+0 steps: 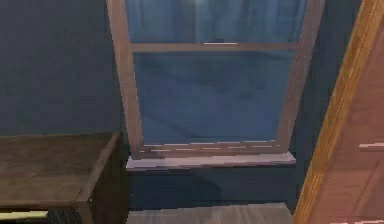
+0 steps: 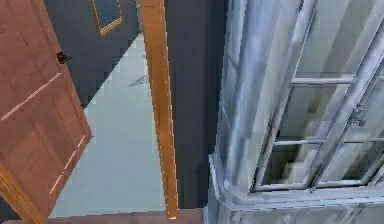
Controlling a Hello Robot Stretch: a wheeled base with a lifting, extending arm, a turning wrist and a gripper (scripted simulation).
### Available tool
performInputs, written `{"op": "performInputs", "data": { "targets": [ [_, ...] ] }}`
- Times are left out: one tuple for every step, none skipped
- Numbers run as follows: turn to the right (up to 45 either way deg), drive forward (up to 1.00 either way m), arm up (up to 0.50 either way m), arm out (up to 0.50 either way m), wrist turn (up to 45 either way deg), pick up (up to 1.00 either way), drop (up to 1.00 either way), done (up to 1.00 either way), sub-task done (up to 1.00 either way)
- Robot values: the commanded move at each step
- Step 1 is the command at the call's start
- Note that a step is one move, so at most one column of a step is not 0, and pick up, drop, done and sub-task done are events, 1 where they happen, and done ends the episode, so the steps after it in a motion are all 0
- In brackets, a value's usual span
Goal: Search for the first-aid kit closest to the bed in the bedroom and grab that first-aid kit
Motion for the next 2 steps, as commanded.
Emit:
{"op": "performInputs", "data": {
  "targets": [
    [42.0, 0.0, 0.0, 0.0, 0.0, 0.0, 0.0, 0.0, 0.0],
    [0.0, 0.75, 0.0, 0.0, 0.0, 0.0, 0.0, 0.0, 0.0]
  ]
}}
